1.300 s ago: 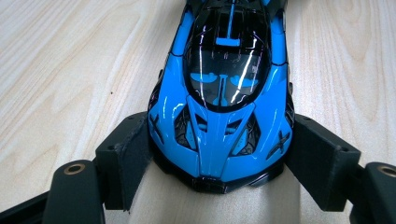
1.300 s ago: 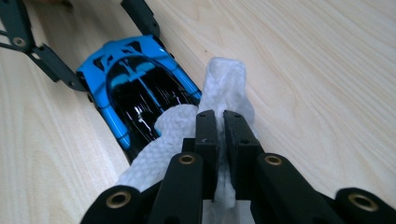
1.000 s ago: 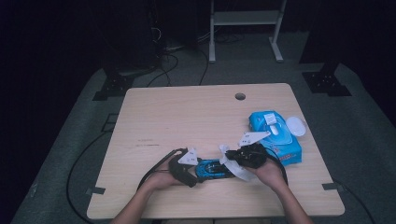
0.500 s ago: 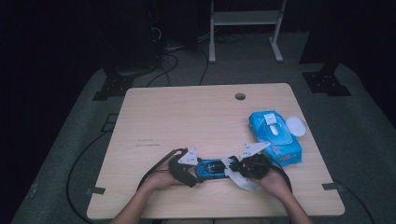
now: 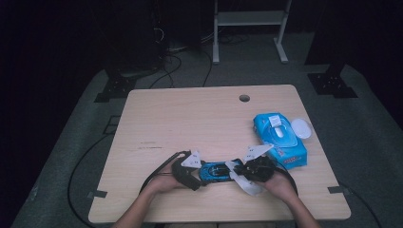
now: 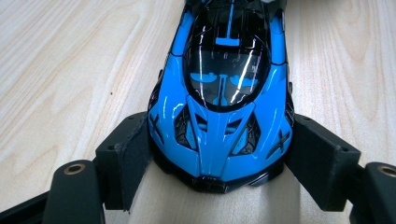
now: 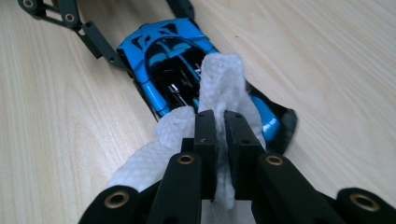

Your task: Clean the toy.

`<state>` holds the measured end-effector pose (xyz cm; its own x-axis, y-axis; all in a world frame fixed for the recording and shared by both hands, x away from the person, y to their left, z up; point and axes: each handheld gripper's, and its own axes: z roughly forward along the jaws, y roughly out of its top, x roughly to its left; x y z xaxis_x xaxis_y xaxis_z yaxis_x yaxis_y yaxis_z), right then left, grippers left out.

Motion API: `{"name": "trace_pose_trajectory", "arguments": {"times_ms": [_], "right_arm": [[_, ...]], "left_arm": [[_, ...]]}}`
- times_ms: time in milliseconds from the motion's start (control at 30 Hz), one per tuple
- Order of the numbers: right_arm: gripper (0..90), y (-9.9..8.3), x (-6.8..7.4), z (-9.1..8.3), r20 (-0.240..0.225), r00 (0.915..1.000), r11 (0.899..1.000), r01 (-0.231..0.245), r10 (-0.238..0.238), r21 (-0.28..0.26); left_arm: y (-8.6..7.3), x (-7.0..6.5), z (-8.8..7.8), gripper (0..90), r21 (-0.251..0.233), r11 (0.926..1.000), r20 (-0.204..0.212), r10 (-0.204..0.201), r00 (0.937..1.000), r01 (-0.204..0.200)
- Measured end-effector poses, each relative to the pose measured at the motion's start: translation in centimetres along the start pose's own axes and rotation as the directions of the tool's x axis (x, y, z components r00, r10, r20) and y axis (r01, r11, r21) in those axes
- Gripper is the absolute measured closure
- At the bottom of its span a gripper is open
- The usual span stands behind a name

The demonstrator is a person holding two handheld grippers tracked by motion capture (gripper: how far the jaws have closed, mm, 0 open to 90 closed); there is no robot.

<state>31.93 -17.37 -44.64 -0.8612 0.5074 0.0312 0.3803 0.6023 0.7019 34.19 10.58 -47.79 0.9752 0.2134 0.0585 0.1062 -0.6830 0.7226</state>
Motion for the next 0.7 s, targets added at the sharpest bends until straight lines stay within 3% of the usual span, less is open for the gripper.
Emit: {"name": "trace_pose_trajectory", "arguments": {"times_ms": [100,167,300,467,700], "right_arm": [[83.5,0.2,-0.07,-0.41,0.0,0.9999,1.0,-0.01,0.01,-0.021],[83.5,0.37,0.04,-0.43,-0.03,0.9992,0.998,-0.027,0.026,-0.049],[83.1,0.1,0.3,0.05,-0.044,0.9989,1.0,-0.019,0.018,-0.018],[83.2,-0.4,-0.19,-0.15,-0.071,0.9954,0.997,-0.066,0.063,-0.034],[83.3,-0.43,0.2,0.04,-0.072,0.9956,0.997,-0.062,0.059,-0.04]], "left_arm": [[-0.01,0.02,0.0,25.4,-0.001,1.0,0.002,-0.002,1.0,0.002],[0.0,0.0,0.02,25.4,-0.003,1.0,0.0,-0.002,1.0,0.002],[0.01,0.01,-0.01,25.4,0.002,1.0,0.001,0.002,1.0,-0.002],[0.04,0.0,-0.02,25.4,0.004,1.0,0.0,0.002,1.0,-0.002],[0.26,0.0,-0.03,25.0,0.022,0.9998,-0.001,0.004,1.0,-0.004]]}}
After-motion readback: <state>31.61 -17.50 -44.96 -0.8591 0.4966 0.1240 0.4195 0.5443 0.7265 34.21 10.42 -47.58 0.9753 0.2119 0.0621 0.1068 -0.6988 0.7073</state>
